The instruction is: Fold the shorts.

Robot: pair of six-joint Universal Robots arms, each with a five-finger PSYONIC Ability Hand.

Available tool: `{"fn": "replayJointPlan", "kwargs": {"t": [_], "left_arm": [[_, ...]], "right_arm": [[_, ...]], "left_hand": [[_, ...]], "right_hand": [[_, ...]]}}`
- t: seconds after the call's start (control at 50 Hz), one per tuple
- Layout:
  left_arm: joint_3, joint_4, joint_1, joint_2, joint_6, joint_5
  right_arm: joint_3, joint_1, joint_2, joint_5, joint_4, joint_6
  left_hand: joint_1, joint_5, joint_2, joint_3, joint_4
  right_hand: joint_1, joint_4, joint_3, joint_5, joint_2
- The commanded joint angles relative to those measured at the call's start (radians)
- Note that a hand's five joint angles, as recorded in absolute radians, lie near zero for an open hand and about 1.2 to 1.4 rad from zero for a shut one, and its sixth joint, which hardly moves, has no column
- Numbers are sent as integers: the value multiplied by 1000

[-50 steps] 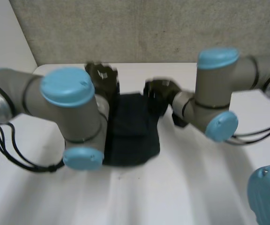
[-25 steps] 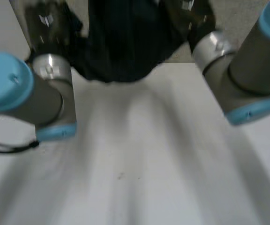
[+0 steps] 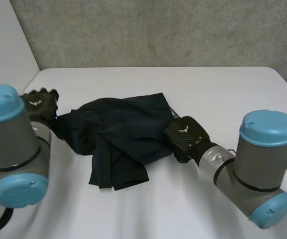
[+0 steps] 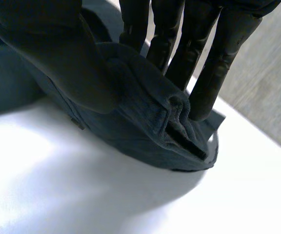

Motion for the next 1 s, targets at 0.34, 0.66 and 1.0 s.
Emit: {"fn": "replayJointPlan", "kwargs": {"t": [0.34, 0.66, 1.0], "left_arm": [[-34, -384, -158, 4, -426, 152], [8, -371, -62, 65, -439, 171], [111, -370, 7, 344, 17, 389]], "right_arm": [[78, 0, -417, 53, -39, -3], [68, -2, -524, 56, 19, -163], [-296, -32, -415, 61, 513, -291]], "left_hand": [[-91, -58, -66, -73, -72], [1053, 1087, 1079, 1072, 1072], [1112, 1146, 1137, 1130, 1131]], "right_hand": [[409, 205, 201, 234, 212], [409, 205, 201, 234, 212], [409, 205, 201, 234, 212]]}}
